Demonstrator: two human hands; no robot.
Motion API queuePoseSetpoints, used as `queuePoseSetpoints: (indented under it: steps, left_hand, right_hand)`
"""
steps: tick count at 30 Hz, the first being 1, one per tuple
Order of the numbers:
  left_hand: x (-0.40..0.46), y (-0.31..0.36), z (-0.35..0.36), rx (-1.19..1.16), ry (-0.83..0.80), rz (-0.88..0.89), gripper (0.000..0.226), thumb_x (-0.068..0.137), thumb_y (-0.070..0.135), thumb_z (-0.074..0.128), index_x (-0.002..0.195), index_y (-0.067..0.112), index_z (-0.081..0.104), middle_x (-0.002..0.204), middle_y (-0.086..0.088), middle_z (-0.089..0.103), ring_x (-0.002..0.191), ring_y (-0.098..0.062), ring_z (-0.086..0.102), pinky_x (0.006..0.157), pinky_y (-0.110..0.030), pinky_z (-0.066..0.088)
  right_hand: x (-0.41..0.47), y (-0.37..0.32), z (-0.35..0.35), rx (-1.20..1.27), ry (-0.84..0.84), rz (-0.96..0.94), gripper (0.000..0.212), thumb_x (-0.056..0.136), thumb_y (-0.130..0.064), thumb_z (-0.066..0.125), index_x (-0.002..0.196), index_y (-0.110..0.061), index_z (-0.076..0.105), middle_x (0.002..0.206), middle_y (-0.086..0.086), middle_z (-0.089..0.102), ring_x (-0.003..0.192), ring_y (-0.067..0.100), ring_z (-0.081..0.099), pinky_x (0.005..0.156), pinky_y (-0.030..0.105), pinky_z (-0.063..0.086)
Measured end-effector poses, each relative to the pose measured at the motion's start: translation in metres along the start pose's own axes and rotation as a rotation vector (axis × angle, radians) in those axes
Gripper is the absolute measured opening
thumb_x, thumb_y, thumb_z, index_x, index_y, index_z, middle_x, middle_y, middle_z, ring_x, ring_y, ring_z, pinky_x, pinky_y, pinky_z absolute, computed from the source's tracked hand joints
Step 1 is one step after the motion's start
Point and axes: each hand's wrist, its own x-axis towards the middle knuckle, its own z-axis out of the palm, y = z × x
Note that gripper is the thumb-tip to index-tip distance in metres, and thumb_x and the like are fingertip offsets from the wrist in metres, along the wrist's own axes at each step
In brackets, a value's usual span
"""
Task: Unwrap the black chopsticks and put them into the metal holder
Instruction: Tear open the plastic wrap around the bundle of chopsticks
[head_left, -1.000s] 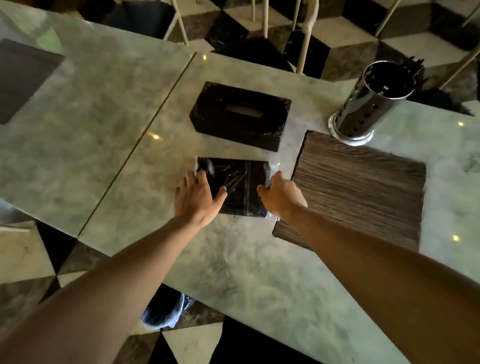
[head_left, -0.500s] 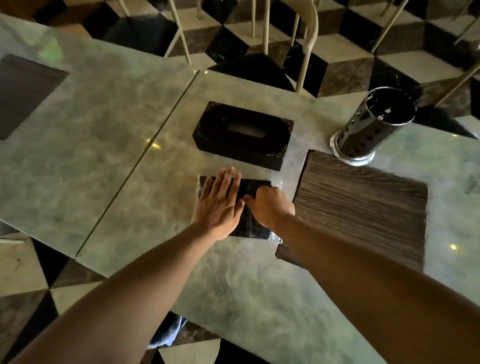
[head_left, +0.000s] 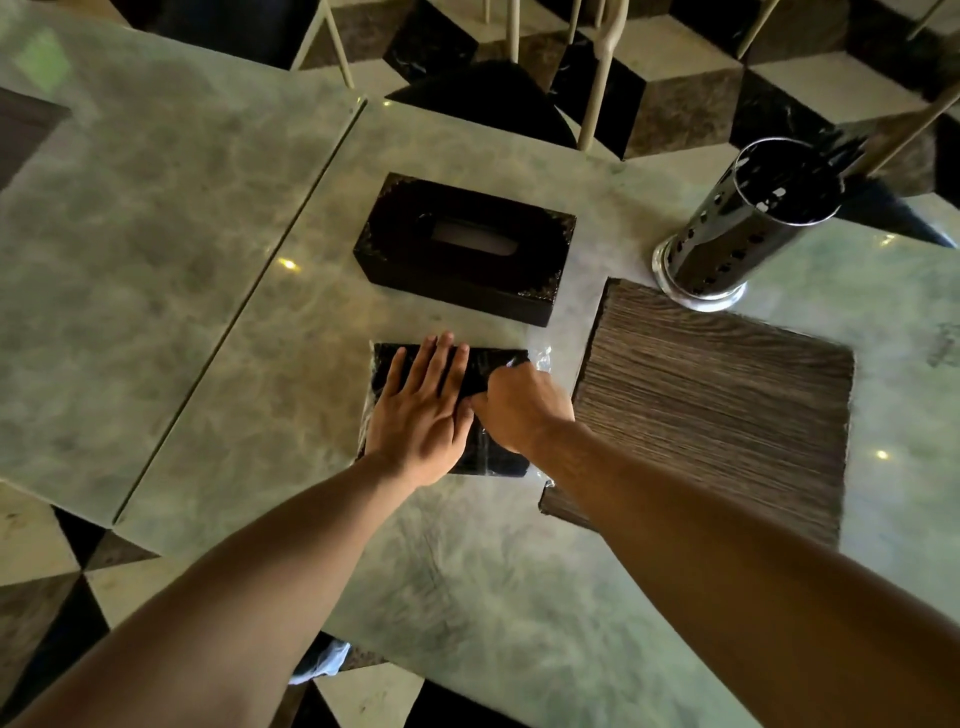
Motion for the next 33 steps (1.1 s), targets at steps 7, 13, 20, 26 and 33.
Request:
queuePoseSetpoints:
  steps: [7,13,20,26,33]
  left_hand:
    - [-0.001,0.002,-0.003,-0.011,-0.010,-0.013,0.066,0.103,0.041,0.019,0.161,0.009,0.024,0.168,-0.017,0.021,0.156,-0.033,0.020,0.127,-0.053,0.013]
    - [0.001,0.003,-0.002,0.003,0.011,-0.011,0.065,0.103,0.040,0.021,0.160,0.009,0.027,0.167,-0.017,0.026,0.154,-0.034,0.025,0.126,-0.055,0.017]
    - [0.001,0.002,0.001,0.035,-0.003,-0.012,0.065,0.104,0.040,0.021,0.159,0.008,0.027,0.166,-0.018,0.027,0.153,-0.035,0.027,0.126,-0.054,0.018]
    - [0.001,0.003,0.002,0.037,0.003,-0.004,0.066,0.104,0.041,0.019,0.160,0.006,0.025,0.167,-0.019,0.026,0.154,-0.035,0.024,0.127,-0.054,0.016]
    - [0.007,0.003,-0.016,0.069,-0.130,-0.011,0.081,0.096,0.057,-0.005,0.162,0.011,0.001,0.172,-0.011,-0.001,0.159,-0.024,0.000,0.127,-0.046,-0.009]
  right_hand:
    - [-0.010,0.041,-0.014,0.175,0.002,0.127,0.028,0.085,-0.037,0.053,0.070,-0.013,0.053,0.066,0.004,0.055,0.058,0.023,0.057,0.048,0.029,0.048]
    - [-0.024,0.111,-0.018,0.206,0.005,0.230,0.042,0.093,-0.043,0.044,0.069,-0.014,0.062,0.069,0.004,0.066,0.058,0.020,0.065,0.054,0.036,0.058]
    - [-0.026,0.138,-0.020,0.167,0.044,0.329,0.043,0.090,-0.049,0.048,0.064,-0.017,0.060,0.065,0.001,0.060,0.055,0.019,0.058,0.045,0.024,0.041]
    - [-0.030,0.138,-0.024,0.293,0.125,0.432,0.043,0.088,-0.045,0.049,0.064,-0.011,0.063,0.065,0.004,0.063,0.056,0.022,0.060,0.047,0.024,0.041]
    - [-0.023,0.115,-0.051,0.358,0.441,0.097,0.018,0.092,-0.022,0.050,0.086,-0.013,0.065,0.085,0.000,0.065,0.073,0.015,0.059,0.059,0.026,0.046]
